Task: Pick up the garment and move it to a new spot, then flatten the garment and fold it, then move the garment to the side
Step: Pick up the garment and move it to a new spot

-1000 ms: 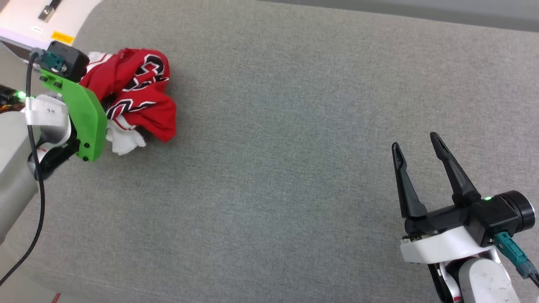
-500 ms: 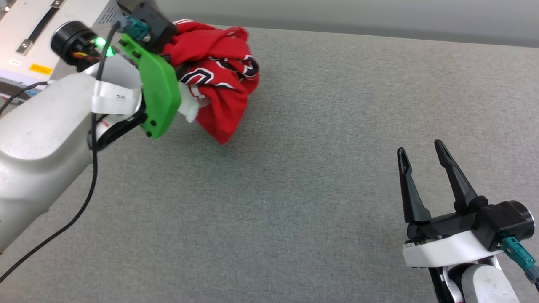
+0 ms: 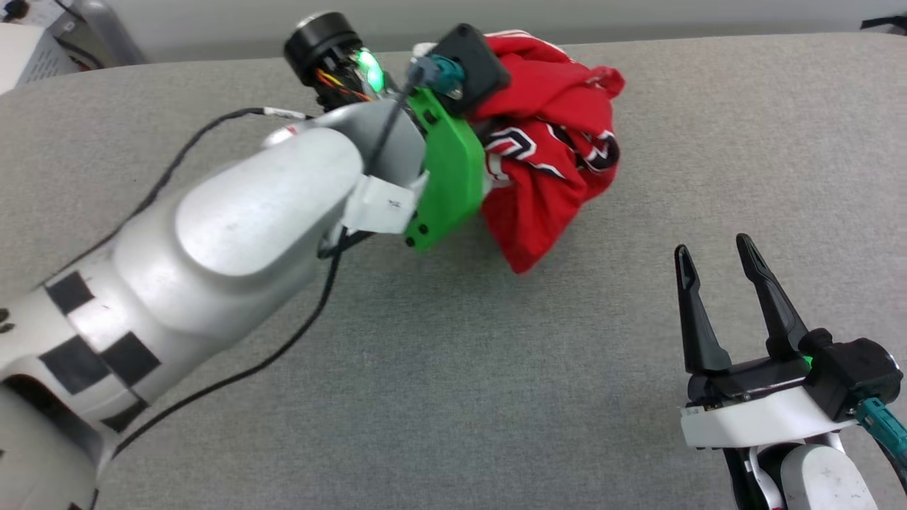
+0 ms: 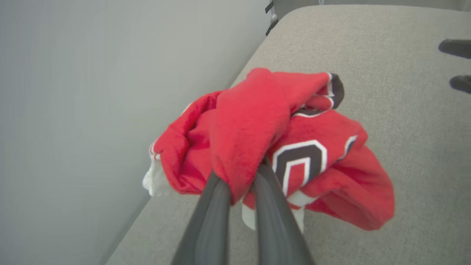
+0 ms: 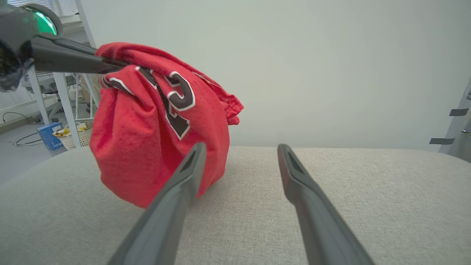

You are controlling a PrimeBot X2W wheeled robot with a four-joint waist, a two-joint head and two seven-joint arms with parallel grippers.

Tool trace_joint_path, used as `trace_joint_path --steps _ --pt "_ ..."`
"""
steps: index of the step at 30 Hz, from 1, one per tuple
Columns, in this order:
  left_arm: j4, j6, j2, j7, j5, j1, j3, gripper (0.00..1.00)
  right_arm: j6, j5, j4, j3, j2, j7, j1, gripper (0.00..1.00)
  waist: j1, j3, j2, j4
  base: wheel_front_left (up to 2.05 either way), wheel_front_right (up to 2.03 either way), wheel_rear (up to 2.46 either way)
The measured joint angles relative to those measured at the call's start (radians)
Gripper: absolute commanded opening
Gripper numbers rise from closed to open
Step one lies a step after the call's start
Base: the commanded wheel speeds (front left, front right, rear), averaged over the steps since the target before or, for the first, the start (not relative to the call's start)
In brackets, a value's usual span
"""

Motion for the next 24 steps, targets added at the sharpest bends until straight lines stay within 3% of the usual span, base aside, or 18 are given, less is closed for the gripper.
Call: trace_joint_path --steps 8,21,22,23,24 --pt "0.009 0.0 -0.129 0.062 0.135 0.206 -0.006 0.0 0.0 0.01 -0.006 0.002 0.0 0.0 -0.002 1.0 0.0 0.045 0.0 -0.063 0.0 0.0 0.0" --pt "0.115 0.0 -0.211 0.058 0.193 0.415 -0.003 0.0 0.0 0.01 -0.003 0.003 0.0 0.0 -0.016 1.0 0.0 0.076 0.0 -0.068 0.0 0.0 0.0" --pt "0.125 0.0 -0.214 0.036 0.191 0.415 -0.003 0.42 0.0 0.01 -0.002 0.001 0.0 0.0 -0.016 1.0 0.0 0.074 0.0 -0.065 0.0 0.0 0.0" --pt "0.136 0.0 -0.217 0.014 0.191 0.414 -0.004 1.0 0.0 0.01 -0.001 0.0 0.0 0.0 -0.016 1.0 0.0 0.072 0.0 -0.062 0.0 0.0 0.0" --pt "0.153 0.0 -0.221 -0.019 0.191 0.411 -0.006 1.0 0.0 0.009 0.0 0.0 0.0 0.0 -0.016 1.0 0.0 0.067 0.0 -0.059 0.0 0.0 0.0"
